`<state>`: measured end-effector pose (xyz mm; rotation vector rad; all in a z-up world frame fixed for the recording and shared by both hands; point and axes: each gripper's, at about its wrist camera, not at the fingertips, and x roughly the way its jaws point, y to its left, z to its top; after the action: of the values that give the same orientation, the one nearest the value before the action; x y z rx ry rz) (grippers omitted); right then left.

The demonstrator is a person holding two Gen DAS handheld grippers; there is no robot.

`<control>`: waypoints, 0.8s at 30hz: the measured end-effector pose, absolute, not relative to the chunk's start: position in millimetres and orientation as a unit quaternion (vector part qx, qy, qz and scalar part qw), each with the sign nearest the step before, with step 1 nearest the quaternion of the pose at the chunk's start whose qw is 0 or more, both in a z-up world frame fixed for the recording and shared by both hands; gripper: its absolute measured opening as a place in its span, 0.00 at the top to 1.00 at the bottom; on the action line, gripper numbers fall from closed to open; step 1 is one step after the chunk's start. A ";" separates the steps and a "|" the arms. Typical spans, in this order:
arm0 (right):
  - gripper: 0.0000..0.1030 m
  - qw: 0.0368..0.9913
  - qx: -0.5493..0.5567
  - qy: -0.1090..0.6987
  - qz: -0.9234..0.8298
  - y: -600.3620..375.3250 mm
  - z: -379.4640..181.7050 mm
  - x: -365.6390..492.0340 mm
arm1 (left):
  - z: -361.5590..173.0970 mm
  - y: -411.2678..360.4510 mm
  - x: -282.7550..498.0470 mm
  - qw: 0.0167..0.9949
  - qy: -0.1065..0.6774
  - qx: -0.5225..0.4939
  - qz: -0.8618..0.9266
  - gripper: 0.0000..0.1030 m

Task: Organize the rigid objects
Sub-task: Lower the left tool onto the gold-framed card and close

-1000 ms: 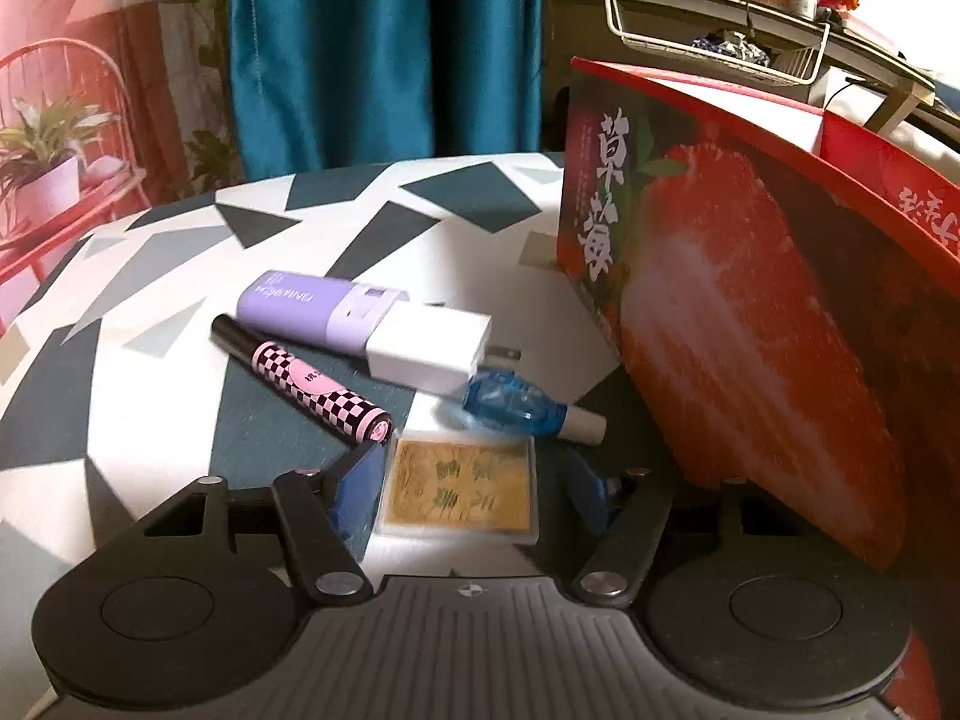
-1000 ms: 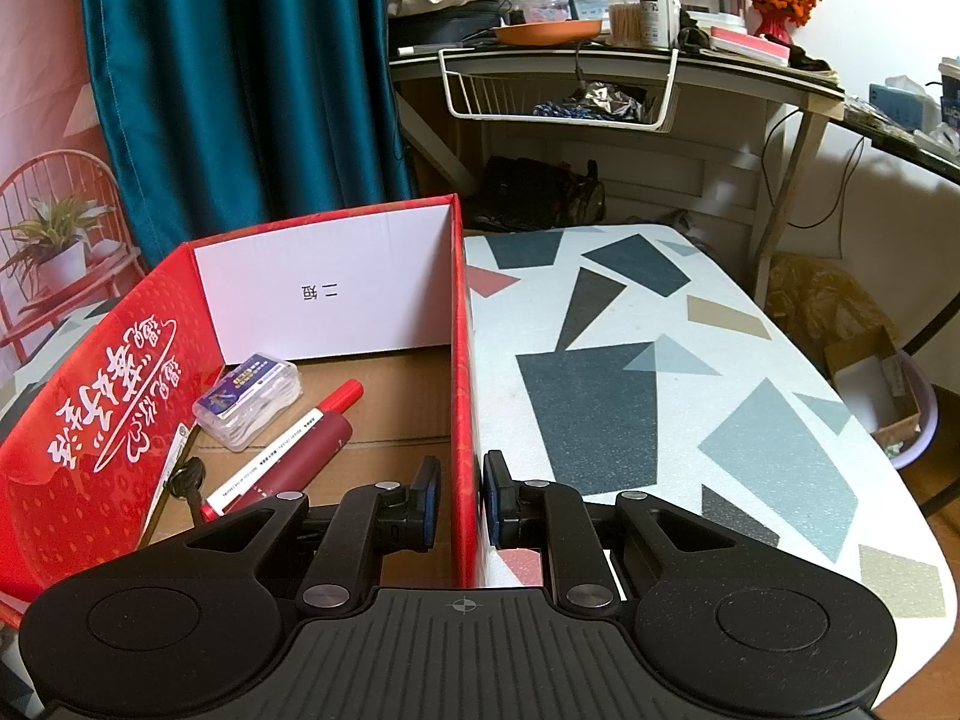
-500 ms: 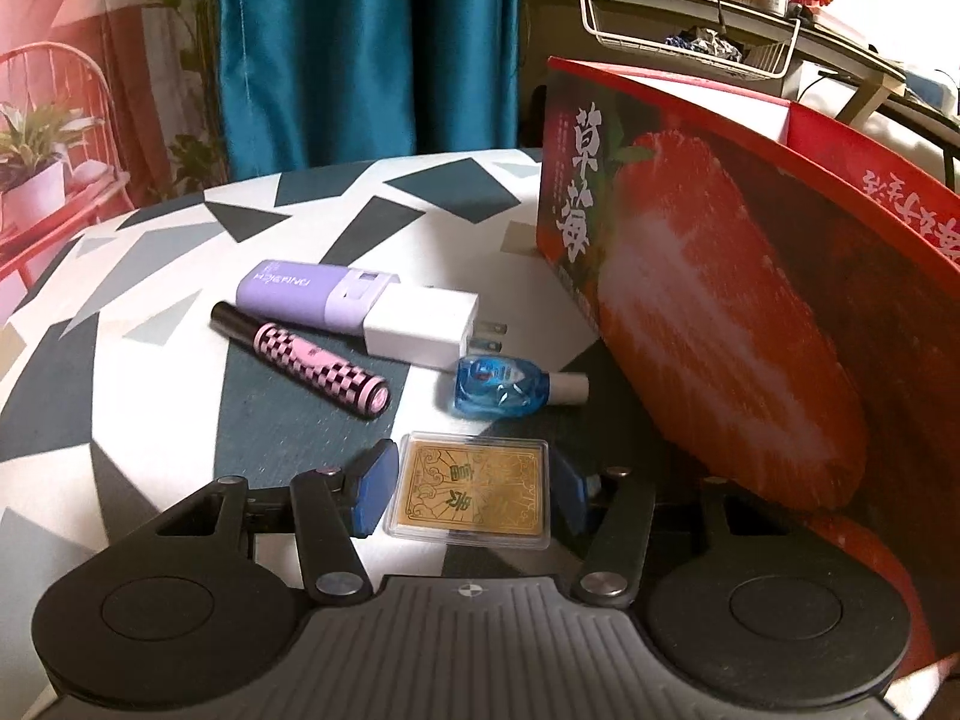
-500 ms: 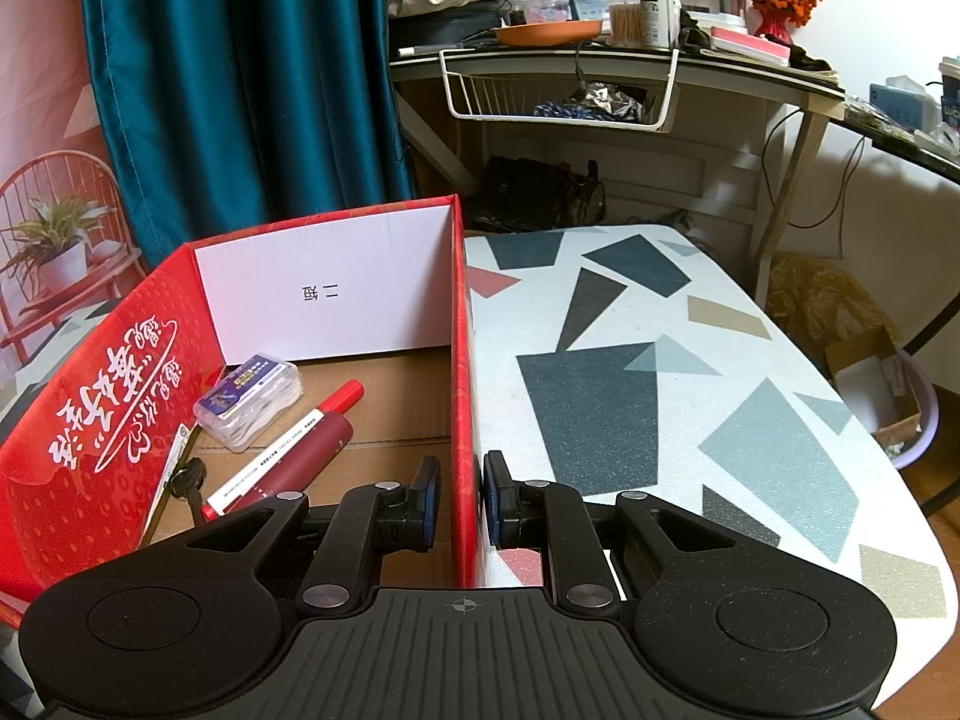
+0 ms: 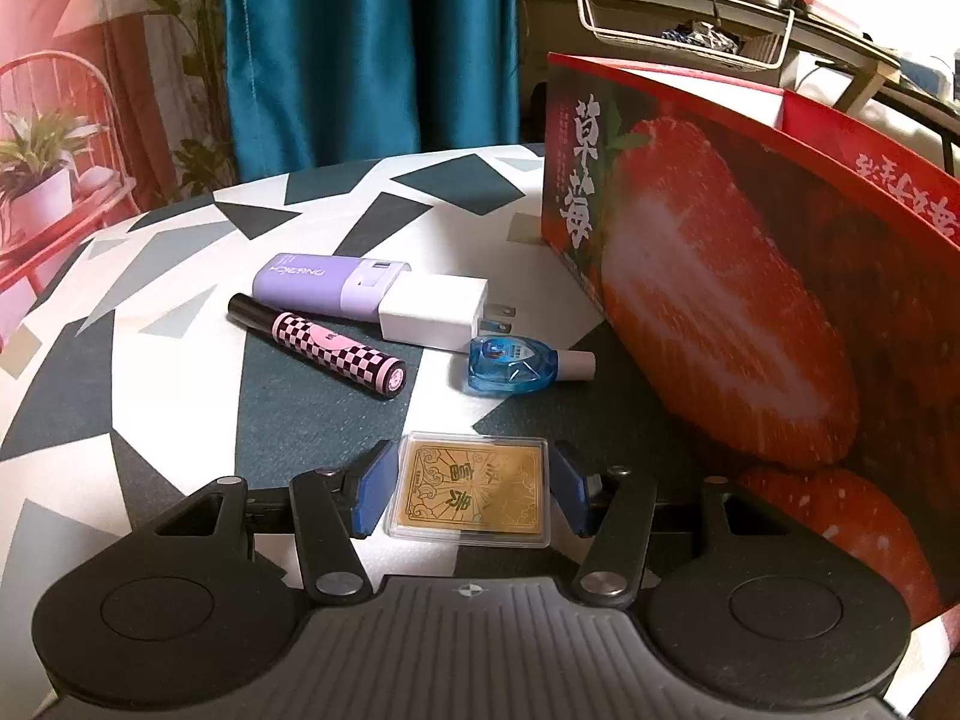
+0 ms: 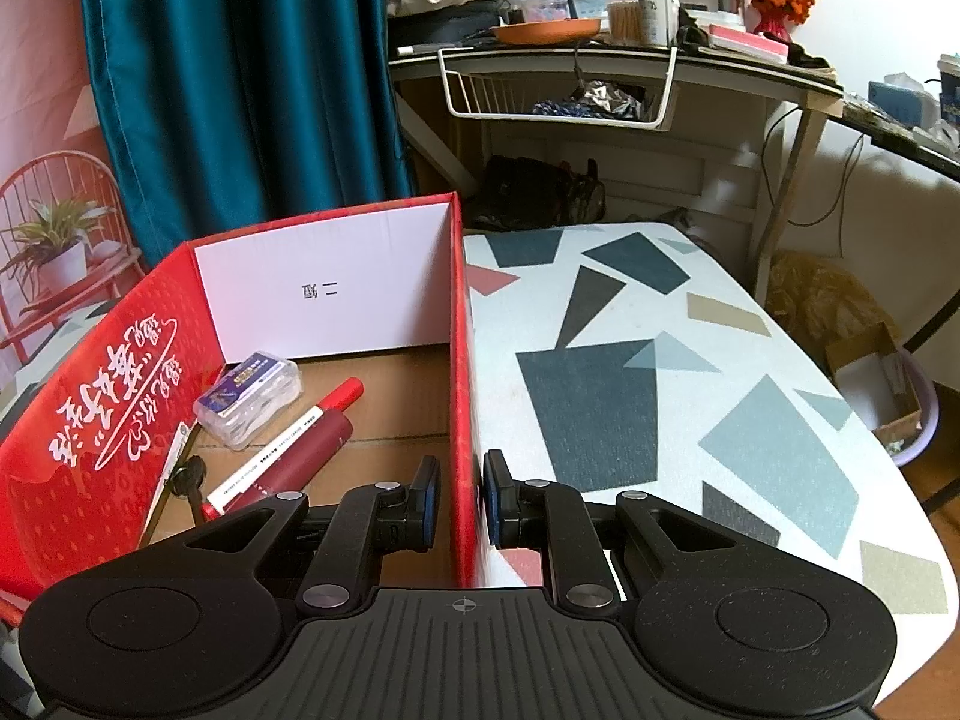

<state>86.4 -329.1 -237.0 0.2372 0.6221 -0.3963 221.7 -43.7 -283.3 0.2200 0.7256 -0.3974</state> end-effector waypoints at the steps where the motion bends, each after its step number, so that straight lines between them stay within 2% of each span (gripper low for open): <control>1: 0.85 0.926 0.116 0.303 -0.193 -329.1 -237.2 86.7 | -283.3 -43.1 221.8 0.910 0.352 0.105 -0.194 0.43; 8: 0.86 0.926 0.114 0.304 -0.194 -328.5 -237.2 86.7 | -283.3 -40.8 220.5 0.908 0.353 0.107 -0.201 0.43; 13: 0.90 0.924 0.114 0.305 -0.198 -329.9 -236.1 86.8 | -283.4 -41.0 220.4 0.908 0.352 0.106 -0.200 0.43; 24: 0.91 0.924 0.114 0.305 -0.199 -329.8 -236.3 86.5 | -283.1 -40.2 220.3 0.909 0.351 0.104 -0.201 0.44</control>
<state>86.5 -329.8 -236.3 0.2339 0.6263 -0.4078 220.3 -40.2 -283.1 0.2144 0.7238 -0.4156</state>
